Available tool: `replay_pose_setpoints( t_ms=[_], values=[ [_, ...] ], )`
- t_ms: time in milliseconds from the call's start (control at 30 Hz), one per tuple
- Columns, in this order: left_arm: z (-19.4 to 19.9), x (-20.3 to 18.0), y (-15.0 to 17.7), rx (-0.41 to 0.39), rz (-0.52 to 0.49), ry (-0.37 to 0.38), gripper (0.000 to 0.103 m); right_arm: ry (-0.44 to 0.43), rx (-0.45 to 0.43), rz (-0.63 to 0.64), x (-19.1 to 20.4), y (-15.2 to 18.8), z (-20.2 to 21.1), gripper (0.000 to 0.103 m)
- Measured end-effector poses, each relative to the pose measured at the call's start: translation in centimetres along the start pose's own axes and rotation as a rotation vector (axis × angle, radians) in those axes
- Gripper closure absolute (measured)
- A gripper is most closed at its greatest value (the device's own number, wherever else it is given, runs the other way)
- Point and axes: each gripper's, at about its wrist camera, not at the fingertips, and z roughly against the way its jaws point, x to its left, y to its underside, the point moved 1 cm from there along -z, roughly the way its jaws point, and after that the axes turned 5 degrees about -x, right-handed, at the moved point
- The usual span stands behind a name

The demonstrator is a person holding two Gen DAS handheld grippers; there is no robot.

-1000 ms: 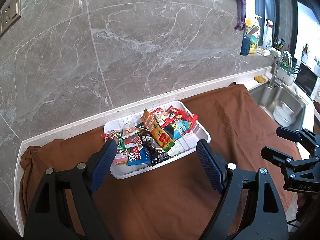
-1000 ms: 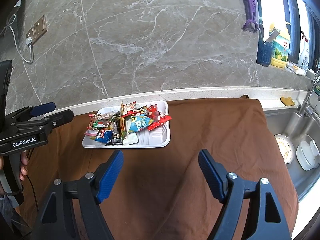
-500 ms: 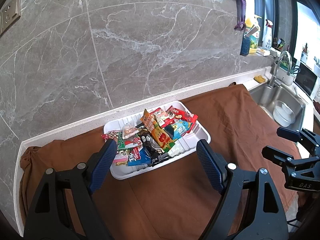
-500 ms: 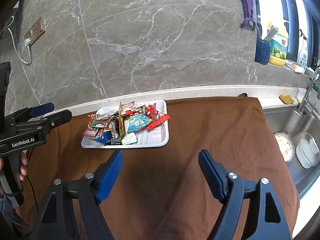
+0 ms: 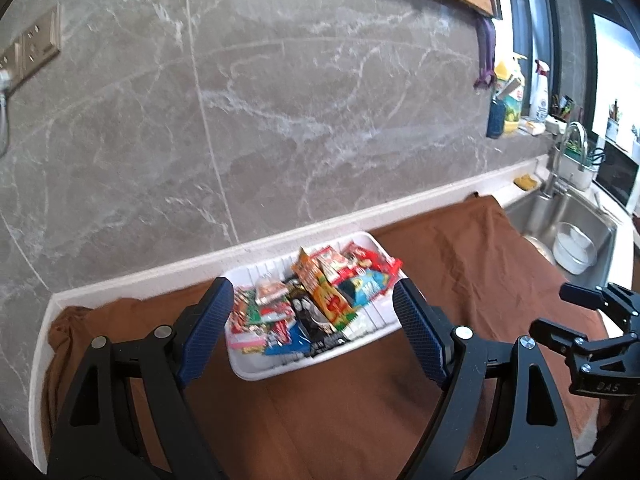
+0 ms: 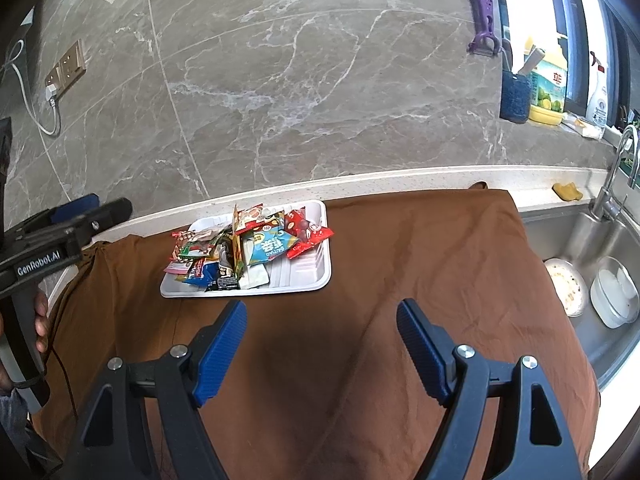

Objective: Organize snacks

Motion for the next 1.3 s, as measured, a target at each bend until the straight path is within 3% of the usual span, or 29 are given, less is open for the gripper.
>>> replay_pose_setpoints(
  t_ms=[100, 233, 333, 467, 767, 1100, 1167, 1300],
  values=[
    [0.7, 0.1, -0.2, -0.042, -0.009, -0.026, 0.022, -0.002, -0.001, -0.006, -0.2, 0.1, 0.1, 0.023],
    [1.0, 0.2, -0.2, -0.037, 0.004, -0.048, 0.020, -0.005, 0.000, -0.007, -0.3, 0.1, 0.1, 0.023],
    [1.1, 0.5, 0.1, -0.051, 0.014, -0.091, 0.011, -0.009, -0.002, -0.011, -0.4, 0.2, 0.2, 0.023],
    [1.6, 1.6, 0.4, -0.078, 0.058, -0.073, 0.011, -0.008, -0.002, -0.016, -0.4, 0.3, 0.2, 0.023],
    [1.4, 1.6, 0.9, -0.060, 0.017, -0.128, 0.011, -0.005, 0.009, -0.025, -0.4, 0.8, 0.1, 0.023],
    [0.5, 1.1, 1.8, -0.045, -0.001, -0.097, 0.011, 0.010, 0.023, -0.041, -0.9, 1.3, -0.2, 0.022],
    [0.3, 1.3, 2.1, -0.048, 0.008, -0.149, 0.011, 0.011, 0.026, -0.042, -0.9, 1.4, -0.2, 0.022],
    [-0.2, 1.6, 2.3, -0.026, 0.018, -0.143, 0.011, 0.013, 0.030, -0.041, -0.9, 1.5, -0.3, 0.022]
  ],
)
